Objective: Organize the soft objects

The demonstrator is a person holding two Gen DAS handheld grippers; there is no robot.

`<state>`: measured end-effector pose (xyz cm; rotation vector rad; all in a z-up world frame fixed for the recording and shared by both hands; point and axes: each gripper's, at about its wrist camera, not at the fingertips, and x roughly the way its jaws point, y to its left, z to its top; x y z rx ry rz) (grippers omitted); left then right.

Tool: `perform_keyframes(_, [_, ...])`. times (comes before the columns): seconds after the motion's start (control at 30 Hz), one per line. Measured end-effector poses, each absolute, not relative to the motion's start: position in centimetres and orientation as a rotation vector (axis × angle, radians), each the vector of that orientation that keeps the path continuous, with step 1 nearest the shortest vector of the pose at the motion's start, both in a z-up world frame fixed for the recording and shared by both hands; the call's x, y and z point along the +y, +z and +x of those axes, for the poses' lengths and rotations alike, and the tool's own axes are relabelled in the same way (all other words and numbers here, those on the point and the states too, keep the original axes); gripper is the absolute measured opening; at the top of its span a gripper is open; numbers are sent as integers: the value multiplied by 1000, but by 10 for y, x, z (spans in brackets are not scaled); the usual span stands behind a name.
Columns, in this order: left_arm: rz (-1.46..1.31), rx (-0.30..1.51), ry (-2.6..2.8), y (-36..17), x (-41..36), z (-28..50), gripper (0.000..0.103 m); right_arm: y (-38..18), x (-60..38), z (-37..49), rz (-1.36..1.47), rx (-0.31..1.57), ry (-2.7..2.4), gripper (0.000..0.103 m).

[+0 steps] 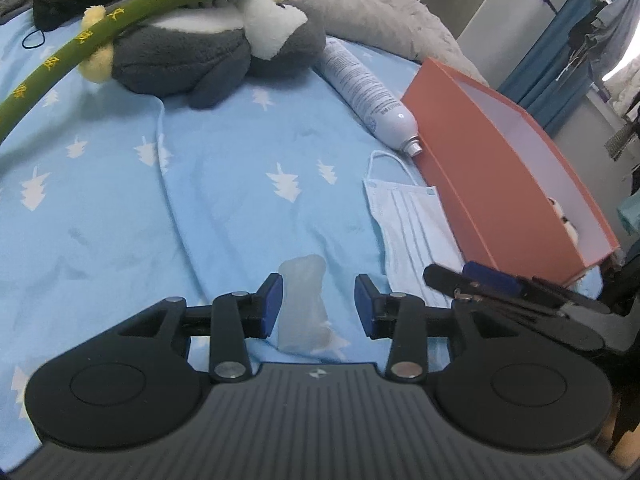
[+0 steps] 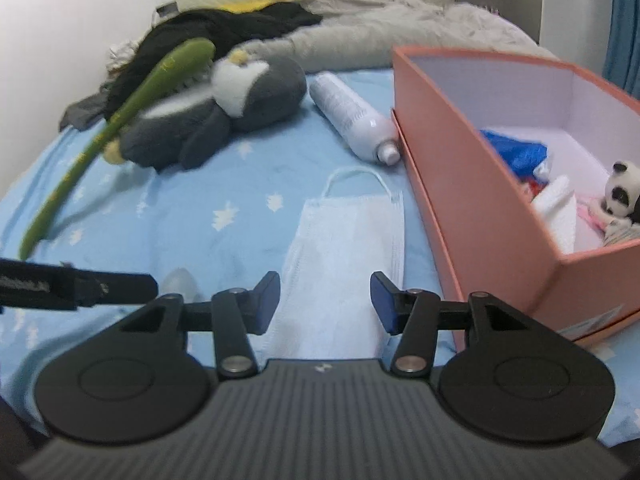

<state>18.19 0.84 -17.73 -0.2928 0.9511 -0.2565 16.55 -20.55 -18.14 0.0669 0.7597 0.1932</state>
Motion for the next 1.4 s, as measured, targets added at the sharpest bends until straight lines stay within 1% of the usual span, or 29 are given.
perform_keyframes(0.1, [-280, 967, -235, -187, 5, 190, 45, -194, -206, 173, 93, 795, 204, 53])
perform_keyframes(0.3, [-229, 984, -194, -201, -3, 198, 45, -209, -196, 180, 23, 824, 208, 53])
perform_keyframes(0.43, [-225, 996, -189, -208, -6, 201, 43, -216, -192, 180, -19, 812, 225, 55])
perform_keyframes(0.5, [-219, 994, -191, -209, -8, 201, 37, -216, -192, 181, -12, 821, 225, 54])
perform_keyframes(0.53, [-221, 994, -194, -210, -9, 202, 33, -216, -193, 182, -6, 826, 226, 53])
perform_keyframes(0.63, [-210, 988, -185, -209, -12, 203, 30, -216, -193, 183, 1, 831, 235, 49])
perform_keyframes(0.67, [-206, 985, -182, -208, -13, 203, 29, -216, -192, 183, 0, 831, 234, 41])
perform_keyframes(0.7, [-205, 982, -180, -207, -14, 201, 28, -215, -192, 183, -2, 831, 231, 29])
perform_keyframes(0.73, [-205, 979, -179, -205, -14, 201, 27, -215, -192, 183, -2, 832, 230, 25])
perform_keyframes(0.77, [-205, 977, -178, -204, -14, 200, 27, -214, -192, 182, 5, 834, 238, 16])
perform_keyframes(0.83, [-206, 972, -171, -202, -12, 199, 26, -213, -191, 180, 7, 833, 246, 12])
perform_keyframes(0.87, [-207, 968, -166, -200, -11, 198, 26, -211, -191, 179, 8, 831, 251, 6])
perform_keyframes(1.13, [-244, 922, -142, -179, 2, 191, 26, -197, -197, 166, 64, 815, 275, 4])
perform_keyframes(1.4, [-257, 898, -147, -167, 6, 182, 26, -171, -206, 153, 120, 749, 296, 4])
